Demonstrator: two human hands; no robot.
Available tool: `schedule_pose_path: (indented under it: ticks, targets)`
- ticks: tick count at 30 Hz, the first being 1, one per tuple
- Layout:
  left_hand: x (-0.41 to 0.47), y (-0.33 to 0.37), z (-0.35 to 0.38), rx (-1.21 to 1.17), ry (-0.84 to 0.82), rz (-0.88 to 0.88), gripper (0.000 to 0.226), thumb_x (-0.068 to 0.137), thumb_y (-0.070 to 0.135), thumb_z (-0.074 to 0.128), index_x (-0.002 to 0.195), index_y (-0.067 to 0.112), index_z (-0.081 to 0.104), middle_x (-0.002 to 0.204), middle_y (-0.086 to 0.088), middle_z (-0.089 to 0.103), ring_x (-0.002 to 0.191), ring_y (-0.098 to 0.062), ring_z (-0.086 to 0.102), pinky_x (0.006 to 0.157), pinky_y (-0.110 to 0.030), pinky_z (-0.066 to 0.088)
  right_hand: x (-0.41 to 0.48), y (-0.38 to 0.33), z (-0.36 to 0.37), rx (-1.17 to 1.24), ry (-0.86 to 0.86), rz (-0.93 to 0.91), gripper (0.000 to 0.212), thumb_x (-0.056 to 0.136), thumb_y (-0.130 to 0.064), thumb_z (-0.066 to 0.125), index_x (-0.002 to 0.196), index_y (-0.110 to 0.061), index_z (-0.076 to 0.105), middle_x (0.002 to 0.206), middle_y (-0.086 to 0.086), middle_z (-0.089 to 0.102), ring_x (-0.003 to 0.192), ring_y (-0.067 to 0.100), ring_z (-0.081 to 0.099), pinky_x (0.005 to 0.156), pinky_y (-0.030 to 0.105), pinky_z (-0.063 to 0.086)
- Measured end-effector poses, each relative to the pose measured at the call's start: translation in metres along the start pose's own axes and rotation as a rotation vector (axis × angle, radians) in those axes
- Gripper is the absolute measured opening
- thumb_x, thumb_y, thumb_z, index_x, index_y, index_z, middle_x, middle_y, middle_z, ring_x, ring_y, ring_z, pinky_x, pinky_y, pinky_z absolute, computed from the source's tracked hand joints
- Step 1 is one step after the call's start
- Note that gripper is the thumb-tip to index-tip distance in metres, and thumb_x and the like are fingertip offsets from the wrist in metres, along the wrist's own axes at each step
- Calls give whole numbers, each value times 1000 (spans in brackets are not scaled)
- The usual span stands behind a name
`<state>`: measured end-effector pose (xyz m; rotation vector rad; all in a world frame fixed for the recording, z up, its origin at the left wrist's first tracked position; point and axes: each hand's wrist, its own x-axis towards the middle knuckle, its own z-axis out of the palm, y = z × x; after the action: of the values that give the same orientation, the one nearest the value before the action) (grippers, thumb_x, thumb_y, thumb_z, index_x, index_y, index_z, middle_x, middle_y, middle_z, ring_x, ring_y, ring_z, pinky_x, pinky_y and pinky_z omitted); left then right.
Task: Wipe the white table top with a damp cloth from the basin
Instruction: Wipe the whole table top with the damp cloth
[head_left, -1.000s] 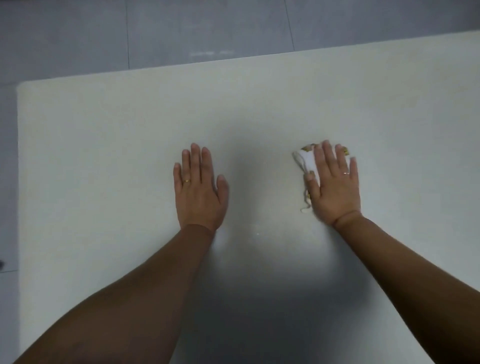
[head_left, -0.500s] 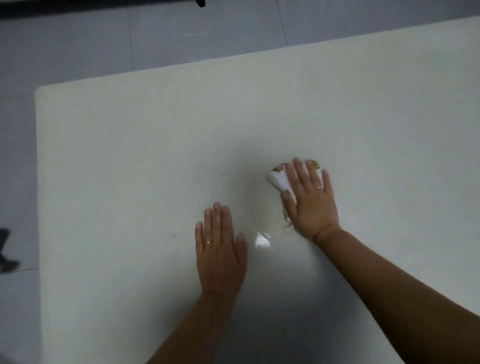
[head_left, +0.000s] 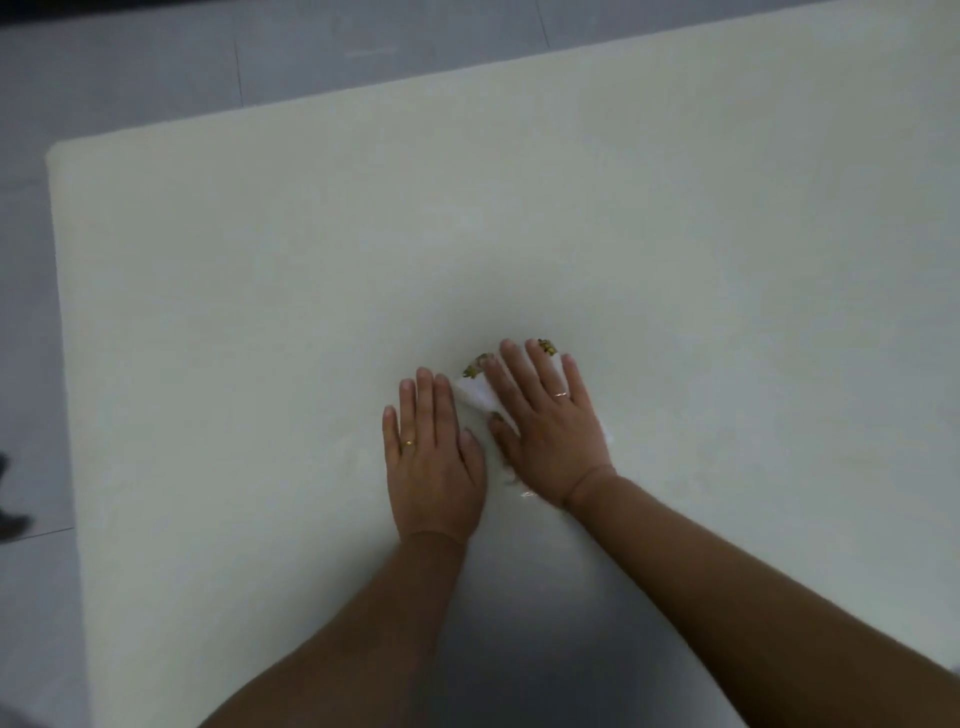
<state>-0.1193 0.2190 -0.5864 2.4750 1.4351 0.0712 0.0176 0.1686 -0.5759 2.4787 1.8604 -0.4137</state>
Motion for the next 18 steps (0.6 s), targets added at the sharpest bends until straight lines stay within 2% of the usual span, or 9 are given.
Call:
schedule_pose_path:
  ticks: [2,4,7,9,11,13,14,16,18]
  targets:
    - [0,2,0,-24,24,-10,58,92,25,28,145,3,37,153,-14,32,144,-28,26,119,-43,13,-4,29,-3,-21,-16,37,61,95,-45,17,151,-22,16,159,3,13,147,26,11,119,48,5]
    - [-1,2,0,-34,36,-13,58,92,26,28,144,3,37,153,-14,32,144,-28,25,119,-43,12,-8,39,-2,3,16,204,63,93,-47,13,152,-22,11,160,1,7,148,24,4,119,46,-1]
    - [0,1,2,-9,26,-14,60,91,28,28,145,3,36,154,-15,31,144,-29,25,119,-43,10,-14,7,5,44,71,409,65,93,-46,13,152,-19,10,160,6,9,147,30,4,117,47,-3]
    - [0,2,1,6,18,-16,61,91,29,27,146,3,35,154,-15,30,144,-28,24,119,-42,8,-27,-14,8,53,67,301,65,92,-44,24,150,-16,20,157,10,20,145,34,15,117,52,7]
    - [-1,3,0,18,20,-18,62,91,30,26,146,4,34,155,-14,29,145,-27,22,119,-41,7,-43,-11,9,30,30,52,63,91,-43,33,148,-17,29,155,8,28,143,33,23,114,56,21]
    - [-1,2,0,18,33,-25,62,90,30,25,147,5,34,155,-13,28,145,-26,21,119,-41,8,-48,15,7,5,14,-137,60,92,-41,34,148,-19,31,155,6,28,143,30,24,114,55,22]
    - [-1,2,1,13,40,-29,62,90,30,25,147,5,34,155,-13,29,145,-26,21,119,-42,9,-48,29,5,-8,16,-168,59,93,-41,33,148,-19,30,156,5,27,143,29,24,115,55,20]
    - [-1,3,1,4,50,-38,63,90,30,25,146,5,34,155,-13,29,145,-26,22,120,-43,10,-43,54,2,-6,14,-82,59,95,-41,28,150,-20,25,157,3,21,145,27,18,117,52,15]
    - [-1,4,1,-3,60,-38,63,89,29,26,146,5,35,155,-13,30,145,-26,22,119,-43,11,-39,67,1,22,13,99,60,95,-43,20,151,-21,16,160,1,11,147,24,7,119,48,4]
